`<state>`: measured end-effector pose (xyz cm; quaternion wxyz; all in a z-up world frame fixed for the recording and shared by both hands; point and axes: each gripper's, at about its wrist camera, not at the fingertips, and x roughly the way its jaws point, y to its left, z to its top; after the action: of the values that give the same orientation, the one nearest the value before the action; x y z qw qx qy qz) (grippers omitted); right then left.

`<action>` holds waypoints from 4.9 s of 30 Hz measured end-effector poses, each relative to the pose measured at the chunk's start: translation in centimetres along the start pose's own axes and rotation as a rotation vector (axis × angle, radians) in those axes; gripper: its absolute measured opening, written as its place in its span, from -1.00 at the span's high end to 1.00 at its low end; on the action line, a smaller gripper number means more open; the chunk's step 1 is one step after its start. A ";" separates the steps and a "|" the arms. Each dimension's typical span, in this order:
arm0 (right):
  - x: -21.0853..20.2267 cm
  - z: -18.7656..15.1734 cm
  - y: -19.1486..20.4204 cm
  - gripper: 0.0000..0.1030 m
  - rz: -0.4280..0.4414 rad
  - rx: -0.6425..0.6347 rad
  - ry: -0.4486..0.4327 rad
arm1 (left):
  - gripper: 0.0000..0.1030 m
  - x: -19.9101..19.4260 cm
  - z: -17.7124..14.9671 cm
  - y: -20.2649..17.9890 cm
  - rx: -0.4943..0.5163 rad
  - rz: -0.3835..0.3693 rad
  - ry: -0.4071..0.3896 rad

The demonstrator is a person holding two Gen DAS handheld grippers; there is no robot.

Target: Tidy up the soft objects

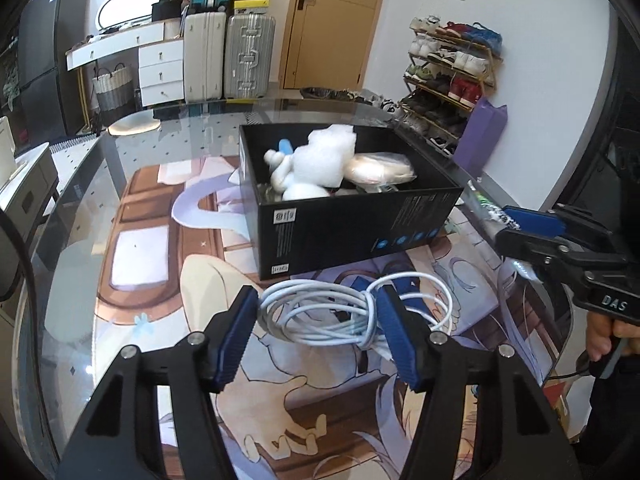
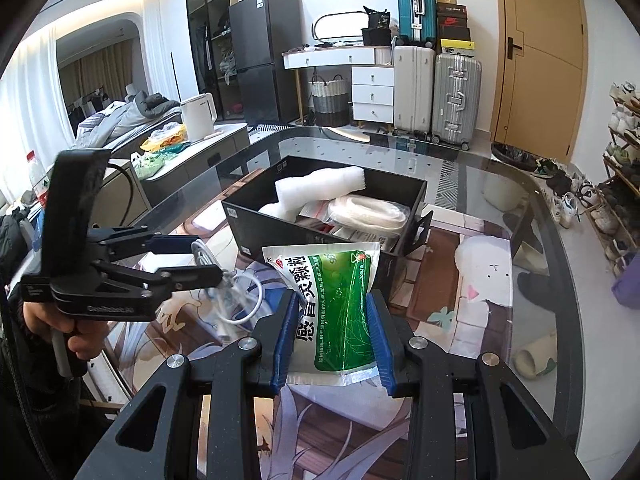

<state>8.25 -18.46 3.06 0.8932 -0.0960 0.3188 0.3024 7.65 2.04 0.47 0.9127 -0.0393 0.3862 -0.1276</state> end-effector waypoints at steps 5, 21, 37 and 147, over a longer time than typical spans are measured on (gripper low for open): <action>0.3 -0.1 0.3 0.32 0.005 -0.008 0.007 | -0.18 0.6 -0.3 0.1 -0.003 0.004 0.019; -0.7 0.1 0.2 0.32 -0.001 0.003 -0.039 | -0.18 -2.0 0.5 0.1 -0.022 -0.034 -0.050; 0.4 2.0 -0.4 0.32 -0.006 0.012 -0.066 | -0.18 -3.0 4.5 1.6 -0.065 -0.007 -0.151; 0.1 -0.5 -1.0 -0.99 -0.043 0.023 -0.353 | -1.00 0.2 0.8 -0.2 0.011 0.202 -0.327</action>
<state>8.69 -19.41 2.56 0.9425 -0.0381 0.1582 0.2920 8.32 1.78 0.93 0.9717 -0.0157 0.2338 -0.0294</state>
